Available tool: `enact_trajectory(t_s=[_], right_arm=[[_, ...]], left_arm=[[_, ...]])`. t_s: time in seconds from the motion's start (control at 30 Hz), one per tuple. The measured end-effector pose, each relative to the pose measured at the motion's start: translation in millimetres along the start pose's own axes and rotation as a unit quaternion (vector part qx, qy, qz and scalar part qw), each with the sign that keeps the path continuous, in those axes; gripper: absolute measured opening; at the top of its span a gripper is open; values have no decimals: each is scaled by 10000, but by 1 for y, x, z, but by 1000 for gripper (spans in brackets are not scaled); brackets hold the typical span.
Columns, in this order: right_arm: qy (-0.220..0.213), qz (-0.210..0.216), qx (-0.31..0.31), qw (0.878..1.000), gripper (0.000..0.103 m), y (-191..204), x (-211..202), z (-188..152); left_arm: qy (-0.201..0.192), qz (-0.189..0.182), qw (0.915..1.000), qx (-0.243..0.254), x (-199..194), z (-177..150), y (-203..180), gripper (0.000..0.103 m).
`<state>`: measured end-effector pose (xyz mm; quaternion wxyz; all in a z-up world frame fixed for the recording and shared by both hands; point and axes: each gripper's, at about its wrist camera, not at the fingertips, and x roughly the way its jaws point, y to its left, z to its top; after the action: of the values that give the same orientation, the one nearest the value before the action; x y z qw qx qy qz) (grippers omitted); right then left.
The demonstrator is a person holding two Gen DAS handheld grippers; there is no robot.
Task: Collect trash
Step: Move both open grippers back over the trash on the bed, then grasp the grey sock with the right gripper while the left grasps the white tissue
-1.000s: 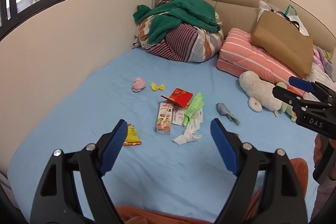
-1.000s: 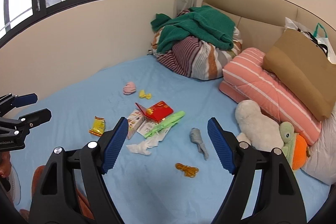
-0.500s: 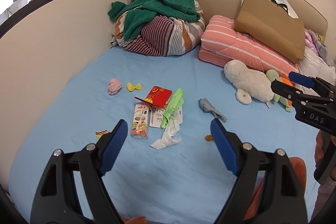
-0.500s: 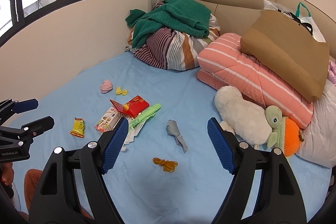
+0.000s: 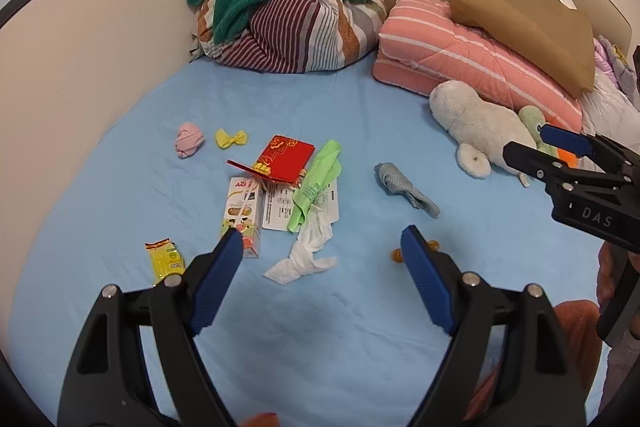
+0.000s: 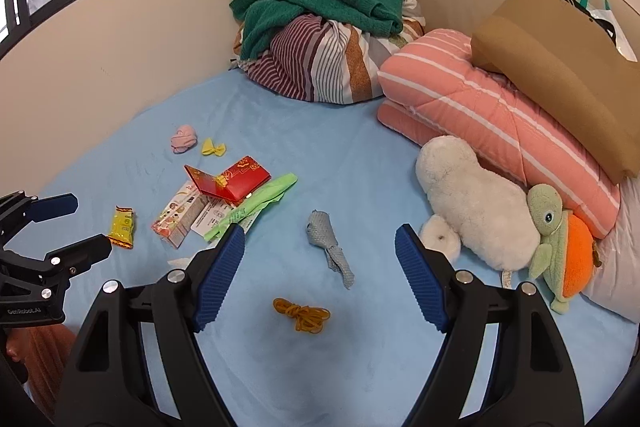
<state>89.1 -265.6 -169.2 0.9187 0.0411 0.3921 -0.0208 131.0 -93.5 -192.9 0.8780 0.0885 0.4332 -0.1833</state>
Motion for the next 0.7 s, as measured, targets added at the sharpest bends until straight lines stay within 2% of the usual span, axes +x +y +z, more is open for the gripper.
enact_trajectory(t_s=[0.37, 0.57, 0.63, 0.7], right_arm=[[698, 31, -139, 9975, 75, -10, 122, -11], [1086, 85, -220, 9938, 75, -15, 184, -26], [1214, 127, -245, 9922, 74, -16, 200, -32], [1343, 130, -302, 9904, 74, -16, 213, -37]], left_arm=[[786, -64, 9968, -99, 116, -10, 11, 81], [1182, 57, 9930, -58, 176, -26, 18, 81], [1281, 49, 9917, -75, 193, -31, 20, 79], [1434, 13, 9896, -111, 208, -35, 23, 67]])
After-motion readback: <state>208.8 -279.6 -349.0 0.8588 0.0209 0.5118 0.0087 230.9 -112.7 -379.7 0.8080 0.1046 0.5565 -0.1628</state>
